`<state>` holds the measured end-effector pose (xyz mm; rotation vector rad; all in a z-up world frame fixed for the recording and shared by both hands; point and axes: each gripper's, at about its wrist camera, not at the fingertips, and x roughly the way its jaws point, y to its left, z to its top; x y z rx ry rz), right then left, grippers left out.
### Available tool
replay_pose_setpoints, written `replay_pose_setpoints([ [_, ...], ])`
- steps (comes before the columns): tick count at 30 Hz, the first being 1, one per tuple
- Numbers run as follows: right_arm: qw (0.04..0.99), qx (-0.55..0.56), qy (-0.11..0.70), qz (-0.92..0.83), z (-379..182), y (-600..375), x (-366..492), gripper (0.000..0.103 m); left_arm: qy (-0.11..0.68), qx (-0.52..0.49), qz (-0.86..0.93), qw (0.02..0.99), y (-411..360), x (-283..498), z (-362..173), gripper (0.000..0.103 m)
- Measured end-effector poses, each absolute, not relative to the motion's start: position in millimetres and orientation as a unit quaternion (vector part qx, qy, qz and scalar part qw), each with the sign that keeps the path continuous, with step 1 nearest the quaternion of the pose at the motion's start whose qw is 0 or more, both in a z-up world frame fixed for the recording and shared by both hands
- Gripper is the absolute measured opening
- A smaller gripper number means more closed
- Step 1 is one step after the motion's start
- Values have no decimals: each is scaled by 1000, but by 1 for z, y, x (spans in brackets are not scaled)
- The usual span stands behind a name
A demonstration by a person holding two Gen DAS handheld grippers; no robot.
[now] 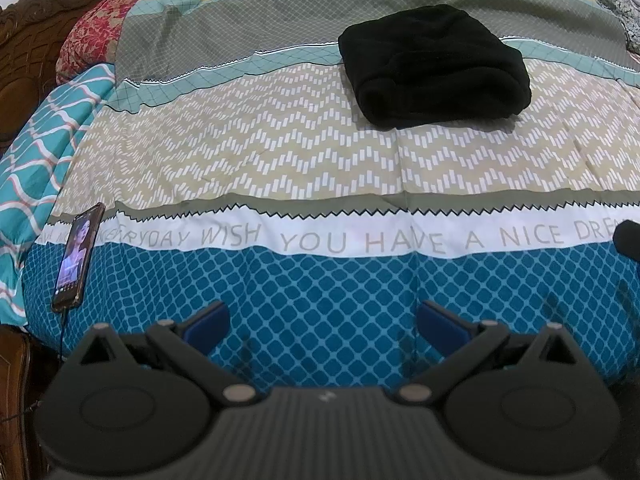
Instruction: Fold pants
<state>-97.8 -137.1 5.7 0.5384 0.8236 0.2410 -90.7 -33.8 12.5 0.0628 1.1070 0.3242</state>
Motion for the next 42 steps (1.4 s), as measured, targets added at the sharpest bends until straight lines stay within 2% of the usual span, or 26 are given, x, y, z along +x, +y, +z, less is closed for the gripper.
replay_pose_setpoints([
  [42, 887, 251, 369, 116, 14, -137, -98, 83, 514, 33, 154, 843, -35, -88, 20, 103],
])
